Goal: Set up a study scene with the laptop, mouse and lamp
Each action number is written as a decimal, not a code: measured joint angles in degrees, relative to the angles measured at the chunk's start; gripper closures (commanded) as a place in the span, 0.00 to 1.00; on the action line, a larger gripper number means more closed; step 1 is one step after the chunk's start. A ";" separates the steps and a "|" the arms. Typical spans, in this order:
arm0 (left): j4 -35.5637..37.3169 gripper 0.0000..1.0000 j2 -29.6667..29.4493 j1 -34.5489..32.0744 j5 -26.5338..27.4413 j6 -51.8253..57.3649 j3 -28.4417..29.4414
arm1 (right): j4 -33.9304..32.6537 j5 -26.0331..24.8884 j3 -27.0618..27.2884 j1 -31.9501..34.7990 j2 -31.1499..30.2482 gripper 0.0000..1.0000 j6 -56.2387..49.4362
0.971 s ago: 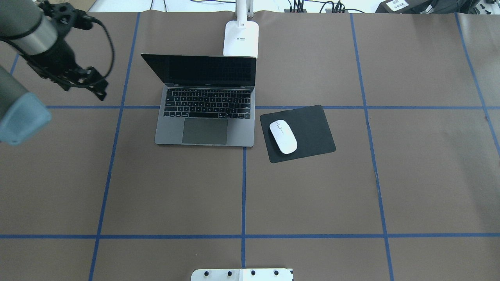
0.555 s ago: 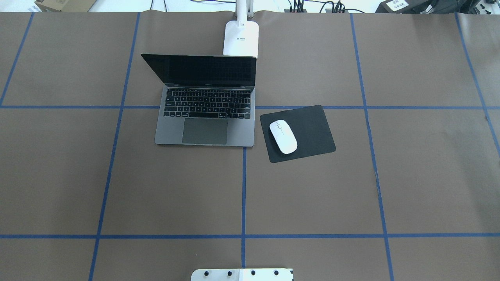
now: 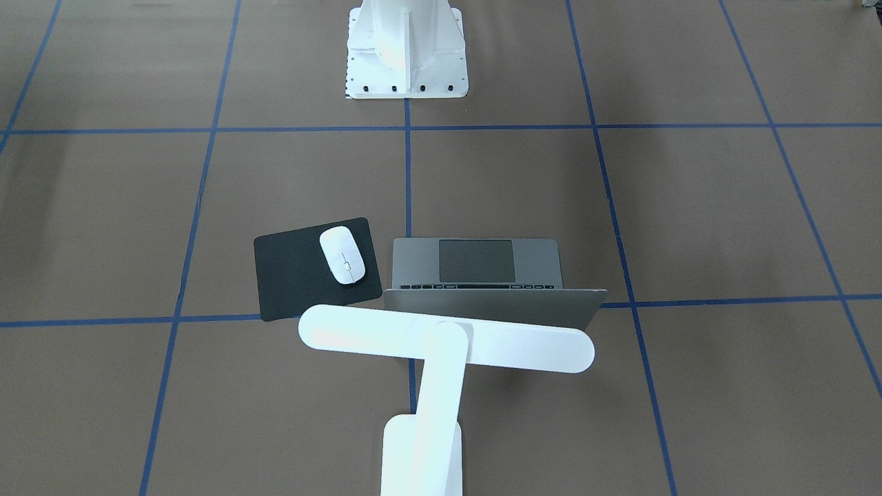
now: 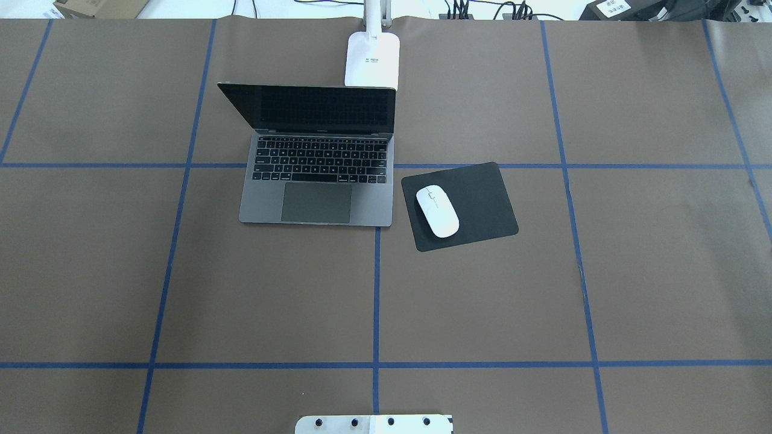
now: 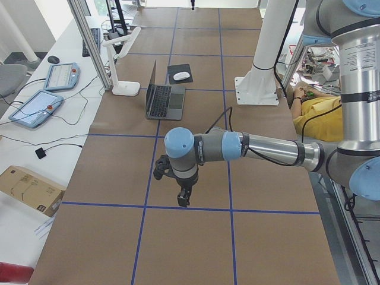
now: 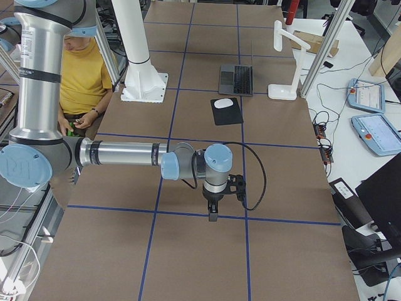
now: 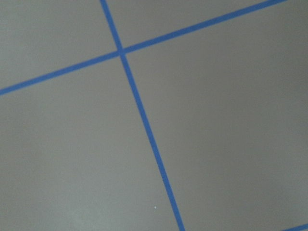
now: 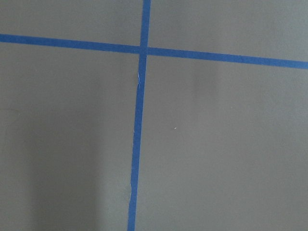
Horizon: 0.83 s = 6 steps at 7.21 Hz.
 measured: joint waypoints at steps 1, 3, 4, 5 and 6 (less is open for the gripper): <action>-2.82 0.00 1.69 -1.11 -0.08 -0.07 1.02 | 0.00 0.00 0.06 0.00 0.03 0.00 -0.02; -4.56 0.00 2.52 -1.85 -0.36 -0.25 1.39 | 0.00 -0.01 0.18 0.00 0.26 0.00 -0.13; -4.83 0.00 1.91 -2.03 -0.42 -0.26 1.29 | 0.02 -0.01 0.16 0.00 0.41 0.00 -0.30; -5.07 0.00 1.09 -2.12 -0.45 -0.21 1.24 | 0.06 0.01 0.22 0.00 0.51 0.00 -0.45; -5.49 0.00 0.66 -2.15 -0.46 -0.03 1.20 | 0.08 0.02 0.30 0.00 0.54 0.00 -0.55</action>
